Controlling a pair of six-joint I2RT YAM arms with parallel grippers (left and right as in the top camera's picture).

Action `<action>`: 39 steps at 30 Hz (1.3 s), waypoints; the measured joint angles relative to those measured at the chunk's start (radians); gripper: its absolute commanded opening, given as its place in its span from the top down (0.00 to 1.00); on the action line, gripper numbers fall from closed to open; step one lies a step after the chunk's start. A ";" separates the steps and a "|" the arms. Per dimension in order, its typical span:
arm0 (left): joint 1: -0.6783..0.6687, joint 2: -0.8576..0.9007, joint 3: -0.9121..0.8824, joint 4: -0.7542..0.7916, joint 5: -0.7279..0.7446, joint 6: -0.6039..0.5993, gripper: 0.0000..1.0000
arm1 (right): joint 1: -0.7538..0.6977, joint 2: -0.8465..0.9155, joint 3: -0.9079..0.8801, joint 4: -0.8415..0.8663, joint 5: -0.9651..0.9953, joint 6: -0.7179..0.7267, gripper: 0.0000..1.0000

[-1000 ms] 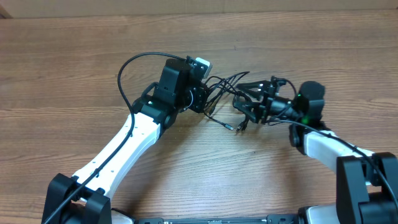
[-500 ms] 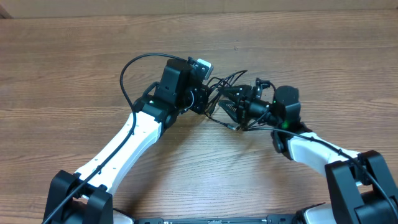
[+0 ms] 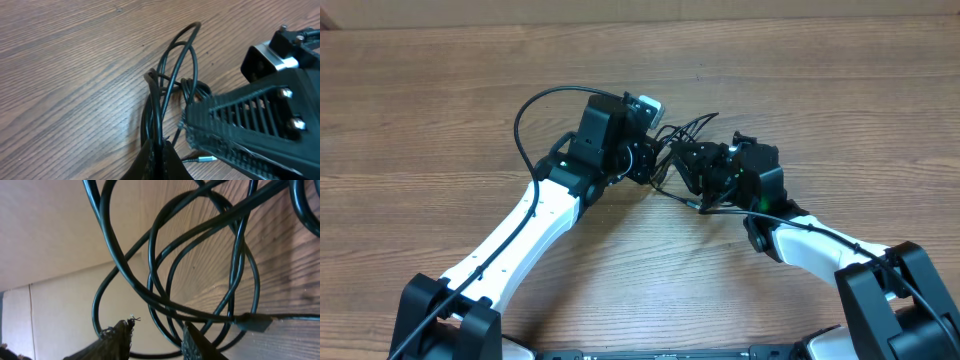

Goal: Untangle cables
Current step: 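Bring the right gripper back to the left gripper and grasp the cables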

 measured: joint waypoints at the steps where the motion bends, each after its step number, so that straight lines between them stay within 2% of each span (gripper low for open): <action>1: 0.000 0.000 0.000 0.000 0.006 0.000 0.96 | 0.001 0.000 0.000 0.000 0.008 0.002 0.58; 4: 0.000 0.000 0.000 0.001 0.029 -0.002 0.96 | 0.011 0.000 0.000 0.000 0.040 -0.005 0.54; 16: 0.000 0.000 0.000 0.017 0.108 -0.006 0.96 | 0.021 0.000 0.000 0.000 0.078 -0.011 0.55; 26: 0.000 0.000 0.000 0.018 0.125 -0.006 0.96 | 0.021 0.000 0.000 -0.002 0.079 -0.012 0.57; 33: 0.000 0.000 0.000 0.018 0.140 -0.007 0.96 | 0.021 0.000 0.000 -0.090 0.122 -0.015 0.63; 39: 0.000 0.000 0.000 0.018 0.148 -0.007 0.96 | 0.021 0.000 0.000 -0.049 0.103 -0.014 0.65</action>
